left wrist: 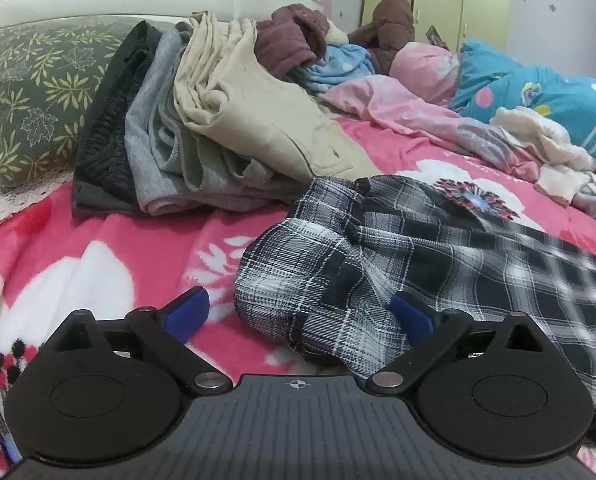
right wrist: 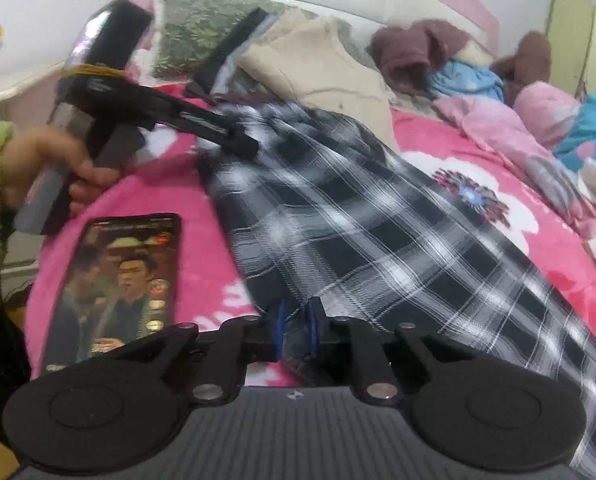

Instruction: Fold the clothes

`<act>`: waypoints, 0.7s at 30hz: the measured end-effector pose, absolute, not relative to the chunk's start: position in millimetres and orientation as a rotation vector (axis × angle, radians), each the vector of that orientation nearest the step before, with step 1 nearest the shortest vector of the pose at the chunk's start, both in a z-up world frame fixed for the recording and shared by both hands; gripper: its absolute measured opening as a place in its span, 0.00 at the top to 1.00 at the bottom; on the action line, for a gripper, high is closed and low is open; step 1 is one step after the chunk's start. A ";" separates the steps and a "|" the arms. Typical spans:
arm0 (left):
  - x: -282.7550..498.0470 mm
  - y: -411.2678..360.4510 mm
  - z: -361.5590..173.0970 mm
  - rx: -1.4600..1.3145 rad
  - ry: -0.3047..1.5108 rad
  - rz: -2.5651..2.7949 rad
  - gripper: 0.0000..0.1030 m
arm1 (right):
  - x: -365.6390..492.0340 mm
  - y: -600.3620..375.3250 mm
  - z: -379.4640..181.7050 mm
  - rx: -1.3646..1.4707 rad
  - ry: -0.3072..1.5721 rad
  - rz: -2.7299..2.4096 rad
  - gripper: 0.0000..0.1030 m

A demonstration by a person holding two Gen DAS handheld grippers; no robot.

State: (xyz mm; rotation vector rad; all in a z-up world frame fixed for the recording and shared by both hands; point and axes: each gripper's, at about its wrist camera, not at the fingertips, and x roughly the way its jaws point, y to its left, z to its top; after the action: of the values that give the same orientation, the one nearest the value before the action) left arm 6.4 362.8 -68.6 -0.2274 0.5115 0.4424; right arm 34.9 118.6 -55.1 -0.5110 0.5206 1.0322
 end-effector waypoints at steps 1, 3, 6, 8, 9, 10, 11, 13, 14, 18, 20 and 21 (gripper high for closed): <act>6.6 362.9 -68.5 -0.227 0.512 0.442 0.05 | 34.1 118.1 -51.2 -0.501 0.514 1.041 0.90; 6.8 362.7 -68.2 -0.226 0.512 0.443 0.05 | 32.7 117.1 -43.2 -0.482 0.499 1.059 0.90; 5.3 362.4 -67.8 -0.224 0.506 0.446 0.05 | 39.4 128.6 -44.6 -0.469 0.477 1.036 0.90; 3.8 363.3 -67.7 -0.228 0.500 0.446 0.05 | 41.7 138.4 -54.8 -0.470 0.508 1.058 0.89; 3.0 364.1 -67.5 -0.232 0.496 0.446 0.05 | 42.2 143.1 -60.7 -0.473 0.526 1.073 0.89; 2.1 364.7 -67.0 -0.234 0.491 0.447 0.05 | 39.1 144.8 -63.0 -0.480 0.522 1.089 0.90; 1.0 365.0 -66.0 -0.234 0.483 0.449 0.05 | 34.8 143.6 -60.5 -0.484 0.511 1.110 0.90; -2.8 364.0 -62.2 -0.226 0.452 0.449 0.05 | 32.9 134.3 -48.6 -0.440 0.500 1.122 0.91; -5.9 362.3 -59.7 -0.216 0.430 0.435 0.04 | 33.8 127.4 -41.8 -0.411 0.489 1.108 0.91; -12.3 354.2 -55.0 -0.173 0.403 0.343 0.02 | 45.6 80.4 -16.5 -0.300 0.467 0.973 0.91; -8.1 347.8 -59.5 -0.136 0.449 0.306 0.02 | 53.2 51.7 -11.3 -0.282 0.489 0.893 0.91; -4.5 344.1 -63.1 -0.107 0.476 0.306 0.02 | 55.6 38.8 -13.1 -0.273 0.518 0.867 0.91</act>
State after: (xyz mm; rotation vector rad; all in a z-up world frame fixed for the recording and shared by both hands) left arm -4.5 344.1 -63.1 -0.1072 0.4757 0.3063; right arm 55.6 38.8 -13.1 -0.2728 0.5182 0.8668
